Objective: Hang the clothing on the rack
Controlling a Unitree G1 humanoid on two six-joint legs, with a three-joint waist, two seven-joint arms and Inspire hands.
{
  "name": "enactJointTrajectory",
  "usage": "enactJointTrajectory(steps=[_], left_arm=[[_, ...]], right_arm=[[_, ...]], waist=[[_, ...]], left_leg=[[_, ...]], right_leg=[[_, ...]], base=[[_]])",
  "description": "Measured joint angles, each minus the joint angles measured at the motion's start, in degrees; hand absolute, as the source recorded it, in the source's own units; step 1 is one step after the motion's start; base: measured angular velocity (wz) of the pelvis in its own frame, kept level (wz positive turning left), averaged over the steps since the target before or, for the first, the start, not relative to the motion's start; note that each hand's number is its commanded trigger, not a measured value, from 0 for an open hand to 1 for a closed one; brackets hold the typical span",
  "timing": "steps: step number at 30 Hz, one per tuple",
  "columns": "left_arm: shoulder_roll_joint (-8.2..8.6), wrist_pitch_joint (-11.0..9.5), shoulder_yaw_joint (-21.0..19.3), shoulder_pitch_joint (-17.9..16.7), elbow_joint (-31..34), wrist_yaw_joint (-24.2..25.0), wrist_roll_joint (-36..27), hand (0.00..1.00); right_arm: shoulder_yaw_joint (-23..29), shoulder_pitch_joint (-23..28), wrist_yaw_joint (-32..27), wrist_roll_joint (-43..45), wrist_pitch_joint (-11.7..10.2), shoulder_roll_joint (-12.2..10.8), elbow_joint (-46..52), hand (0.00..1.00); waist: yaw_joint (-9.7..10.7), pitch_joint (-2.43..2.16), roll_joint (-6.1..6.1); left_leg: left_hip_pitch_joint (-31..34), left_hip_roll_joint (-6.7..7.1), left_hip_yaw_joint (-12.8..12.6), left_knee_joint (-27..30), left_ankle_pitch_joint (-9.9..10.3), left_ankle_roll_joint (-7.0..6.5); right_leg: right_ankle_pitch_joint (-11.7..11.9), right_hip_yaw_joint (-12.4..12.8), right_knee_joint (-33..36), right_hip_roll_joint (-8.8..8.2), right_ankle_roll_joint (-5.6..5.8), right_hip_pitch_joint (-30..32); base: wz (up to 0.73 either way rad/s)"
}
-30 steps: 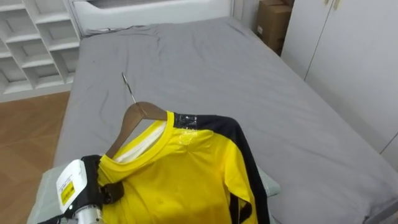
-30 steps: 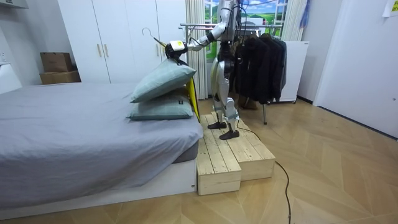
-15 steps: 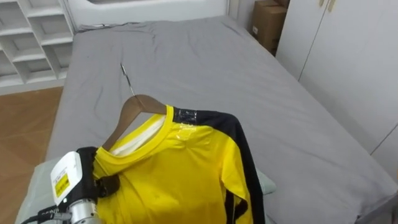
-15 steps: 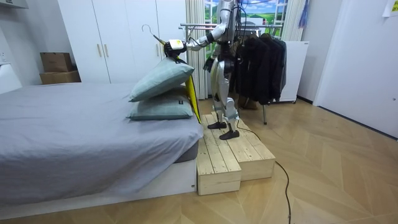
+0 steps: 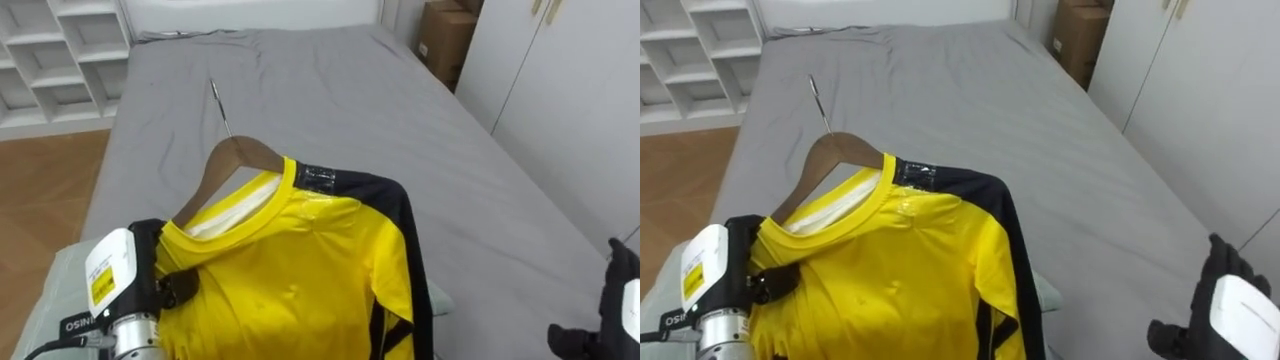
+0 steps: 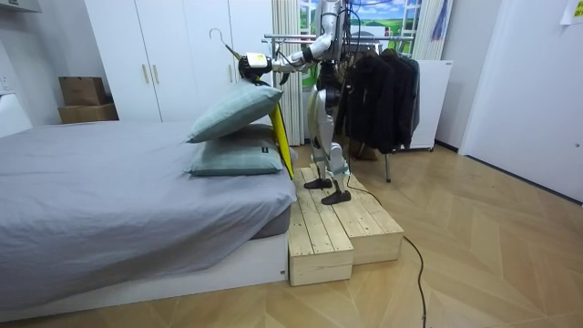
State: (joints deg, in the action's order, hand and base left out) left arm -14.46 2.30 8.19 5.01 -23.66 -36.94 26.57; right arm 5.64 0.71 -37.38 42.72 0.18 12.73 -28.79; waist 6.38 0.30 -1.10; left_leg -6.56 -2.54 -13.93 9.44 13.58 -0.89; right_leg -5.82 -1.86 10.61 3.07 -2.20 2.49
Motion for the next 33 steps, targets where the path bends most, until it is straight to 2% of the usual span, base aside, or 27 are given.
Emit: enactJointTrajectory(steps=[3,10,14,18,23,28,30,33], left_arm=[[0.31,0.1,0.0,0.0,1.5,0.7,0.5,1.00],[0.58,0.1,0.2,0.0,3.0,2.7,2.8,1.00],[0.77,0.1,0.4,0.0,3.0,3.8,4.1,1.00],[0.76,0.2,0.8,0.0,3.2,4.0,5.1,1.00],[0.76,0.2,1.0,0.0,5.0,4.3,5.8,1.00],[0.58,0.1,1.1,0.0,7.3,6.2,7.7,1.00],[0.29,0.1,1.1,0.0,9.5,6.4,9.3,1.00],[-0.49,-1.5,1.0,0.0,14.1,5.9,11.4,1.00]], right_arm=[[-1.2,1.3,0.0,3.2,0.0,-1.2,5.9,0.00],[-8.1,0.6,1.1,10.0,-0.3,-1.3,9.9,0.00],[-9.1,0.6,3.4,11.6,-0.2,-1.3,11.9,0.00],[-9.1,0.3,3.8,11.9,-0.6,-1.2,16.3,0.00],[-9.5,0.4,3.8,12.1,-1.4,-1.2,16.6,0.00],[-9.6,0.4,4.0,11.7,-1.6,0.8,16.6,0.00],[-9.5,0.4,4.1,11.6,-1.6,2.1,16.7,0.00],[-9.5,-0.4,4.8,11.8,-1.6,3.3,17.5,0.00]], waist=[[-0.6,0.01,-0.01],[-1.2,0.01,0.01],[-2.2,0.00,0.02],[-2.3,0.01,0.03],[-2.3,0.02,0.02],[-3.2,0.14,-0.16],[-3.7,0.36,-0.53],[-4.2,0.47,-0.70]], left_leg=[[0.0,0.03,0.0,0.0,0.0,0.00],[0.1,-0.01,0.0,0.1,0.0,0.00],[0.8,-0.01,0.1,0.1,0.0,0.00],[0.8,-0.09,0.3,0.2,0.0,0.00],[0.9,-0.13,0.4,0.2,0.0,0.00],[0.9,-0.13,0.4,0.2,0.0,0.00],[0.9,-0.12,0.4,0.2,0.0,0.00],[0.9,-0.03,0.2,0.1,0.0,0.00]], right_leg=[[0.0,0.0,0.0,-0.01,0.00,0.0],[0.0,0.0,0.0,-0.01,-0.02,0.2],[0.1,0.0,0.1,-0.03,-0.09,0.7],[0.1,-0.2,0.0,-0.03,-0.13,0.6],[0.1,-0.1,0.0,-0.02,-0.12,0.6],[0.1,-0.1,-0.1,-0.02,-0.12,0.6],[0.1,0.1,-0.1,0.01,-0.12,0.7],[0.1,0.2,0.0,0.04,-0.11,0.8]], base=[[-0.02],[0.00],[0.01],[0.04],[0.00],[0.00],[0.00],[0.00]])
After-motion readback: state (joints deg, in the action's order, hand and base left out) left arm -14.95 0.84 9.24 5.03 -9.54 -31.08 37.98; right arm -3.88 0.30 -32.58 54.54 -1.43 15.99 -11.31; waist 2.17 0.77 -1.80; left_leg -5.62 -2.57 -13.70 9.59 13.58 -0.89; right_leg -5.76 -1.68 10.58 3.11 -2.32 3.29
